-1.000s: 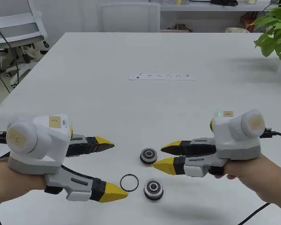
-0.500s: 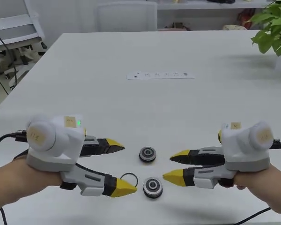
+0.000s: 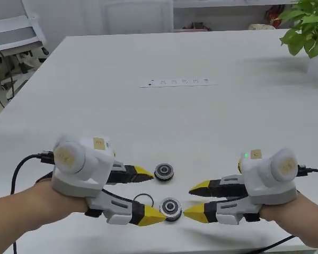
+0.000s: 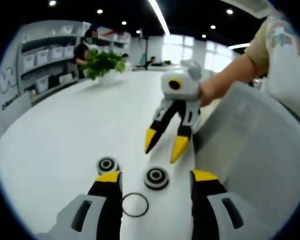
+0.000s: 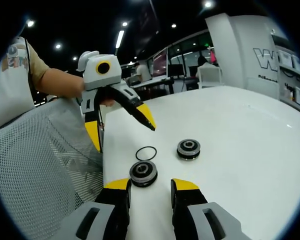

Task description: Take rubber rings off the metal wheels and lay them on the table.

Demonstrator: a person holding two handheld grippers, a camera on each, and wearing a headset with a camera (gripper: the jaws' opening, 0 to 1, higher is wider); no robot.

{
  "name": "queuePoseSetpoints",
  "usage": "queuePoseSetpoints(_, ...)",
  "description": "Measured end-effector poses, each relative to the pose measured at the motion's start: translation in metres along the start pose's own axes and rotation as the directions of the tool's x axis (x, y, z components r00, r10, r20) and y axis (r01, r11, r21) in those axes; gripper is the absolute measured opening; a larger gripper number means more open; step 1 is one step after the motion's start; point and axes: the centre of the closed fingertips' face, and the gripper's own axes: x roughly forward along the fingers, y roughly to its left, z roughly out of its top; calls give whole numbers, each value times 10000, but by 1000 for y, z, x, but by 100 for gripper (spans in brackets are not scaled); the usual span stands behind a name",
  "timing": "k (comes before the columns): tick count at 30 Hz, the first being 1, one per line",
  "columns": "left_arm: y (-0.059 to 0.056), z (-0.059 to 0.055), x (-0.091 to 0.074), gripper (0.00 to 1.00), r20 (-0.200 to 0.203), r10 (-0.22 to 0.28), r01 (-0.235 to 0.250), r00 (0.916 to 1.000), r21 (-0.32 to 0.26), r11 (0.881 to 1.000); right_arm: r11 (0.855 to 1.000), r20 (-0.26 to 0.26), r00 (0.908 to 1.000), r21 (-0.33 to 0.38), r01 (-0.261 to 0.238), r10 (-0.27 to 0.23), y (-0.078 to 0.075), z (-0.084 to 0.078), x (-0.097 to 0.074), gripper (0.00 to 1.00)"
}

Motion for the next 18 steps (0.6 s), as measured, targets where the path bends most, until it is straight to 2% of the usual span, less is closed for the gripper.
queuePoseSetpoints(5, -3, -2, 7, 47, -69, -158, 157, 9999, -148, 9998, 9999, -201, 9998, -76, -95, 94, 2, -6, 6, 27)
queuePoseSetpoints(13, -9, -14, 17, 37, -406, -297, 291, 9987, -168, 9994, 9996, -248, 9994, -131, -239, 236, 5, -9, 12, 23)
queuePoseSetpoints(18, -7, -16, 21, 33, -442, -230, 223, 9988, -173, 9996, 9995, -230, 9994, -152, -265, 262, 6, -9, 14, 21)
